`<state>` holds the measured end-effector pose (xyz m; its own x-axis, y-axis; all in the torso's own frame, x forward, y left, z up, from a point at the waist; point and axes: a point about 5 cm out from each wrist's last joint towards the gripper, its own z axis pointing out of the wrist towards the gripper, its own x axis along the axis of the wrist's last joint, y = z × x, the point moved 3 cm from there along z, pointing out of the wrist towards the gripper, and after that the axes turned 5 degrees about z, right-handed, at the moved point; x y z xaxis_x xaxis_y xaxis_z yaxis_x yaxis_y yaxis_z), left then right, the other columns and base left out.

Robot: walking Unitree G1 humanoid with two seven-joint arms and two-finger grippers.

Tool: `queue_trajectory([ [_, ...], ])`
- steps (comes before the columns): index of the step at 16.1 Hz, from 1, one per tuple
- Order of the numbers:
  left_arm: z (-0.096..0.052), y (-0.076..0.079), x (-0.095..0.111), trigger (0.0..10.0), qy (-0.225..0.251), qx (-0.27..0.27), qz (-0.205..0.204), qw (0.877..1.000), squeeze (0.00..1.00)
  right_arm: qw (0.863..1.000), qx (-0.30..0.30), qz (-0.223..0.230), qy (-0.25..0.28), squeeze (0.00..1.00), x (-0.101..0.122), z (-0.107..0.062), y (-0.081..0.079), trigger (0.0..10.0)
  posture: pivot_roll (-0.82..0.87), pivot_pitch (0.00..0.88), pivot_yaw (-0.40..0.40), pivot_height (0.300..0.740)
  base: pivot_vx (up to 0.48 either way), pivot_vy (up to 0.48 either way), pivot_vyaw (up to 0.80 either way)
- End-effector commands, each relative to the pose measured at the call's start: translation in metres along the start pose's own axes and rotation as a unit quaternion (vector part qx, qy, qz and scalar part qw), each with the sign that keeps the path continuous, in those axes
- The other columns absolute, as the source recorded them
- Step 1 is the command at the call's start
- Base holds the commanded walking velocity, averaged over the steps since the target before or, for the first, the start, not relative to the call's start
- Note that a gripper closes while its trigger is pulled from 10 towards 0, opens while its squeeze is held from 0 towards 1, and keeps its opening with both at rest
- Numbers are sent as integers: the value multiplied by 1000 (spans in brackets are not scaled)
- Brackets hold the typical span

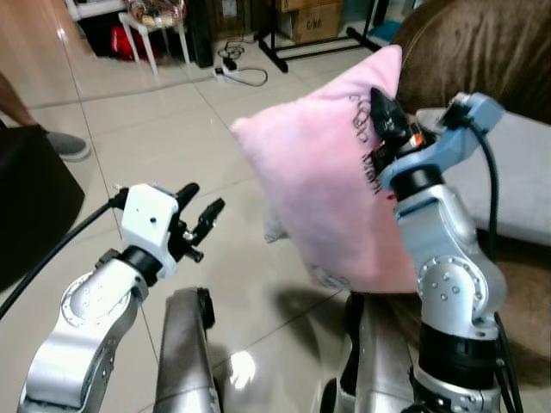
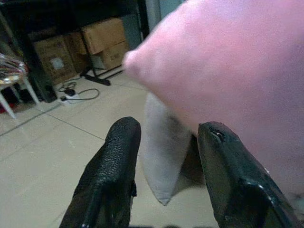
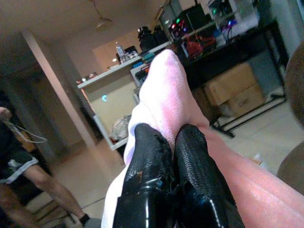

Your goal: Move the pillow to the sofa from floor

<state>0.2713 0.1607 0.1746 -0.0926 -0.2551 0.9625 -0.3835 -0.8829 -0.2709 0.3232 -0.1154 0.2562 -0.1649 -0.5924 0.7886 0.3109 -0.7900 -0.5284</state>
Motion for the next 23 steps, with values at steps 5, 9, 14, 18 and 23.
queue_trajectory([
  [5, 18, -9, -2, 10000, 6, 25, 3, 1000, 0, 999, -34, -2, 9, 0, 5, -5, 12, 10000, -41, 0, 36, 560, 0, 0, 0],
  [9, 31, -2, -8, 10000, 2, 16, 14, 1000, 0, 997, -70, -14, -6, 0, -4, -16, 25, 10000, -56, 0, 37, 600, 0, 0, 0],
  [14, 39, 6, -8, 10000, 16, 0, 10, 1000, 0, 996, -87, -27, -1, 0, -1, -22, 35, 10000, -91, 0, 74, 655, 0, 0, 0],
  [18, 46, 9, -3, 10000, 27, -20, 14, 999, 0, 993, -117, -28, 11, 0, 1, -29, 44, 10000, -124, 0, 115, 690, 0, 0, 0],
  [23, 54, 10, -3, 10000, 32, -24, 14, 999, 0, 992, -120, -37, 9, 0, 0, -29, 45, 10000, -129, 0, 105, 740, 0, 0, 0],
])
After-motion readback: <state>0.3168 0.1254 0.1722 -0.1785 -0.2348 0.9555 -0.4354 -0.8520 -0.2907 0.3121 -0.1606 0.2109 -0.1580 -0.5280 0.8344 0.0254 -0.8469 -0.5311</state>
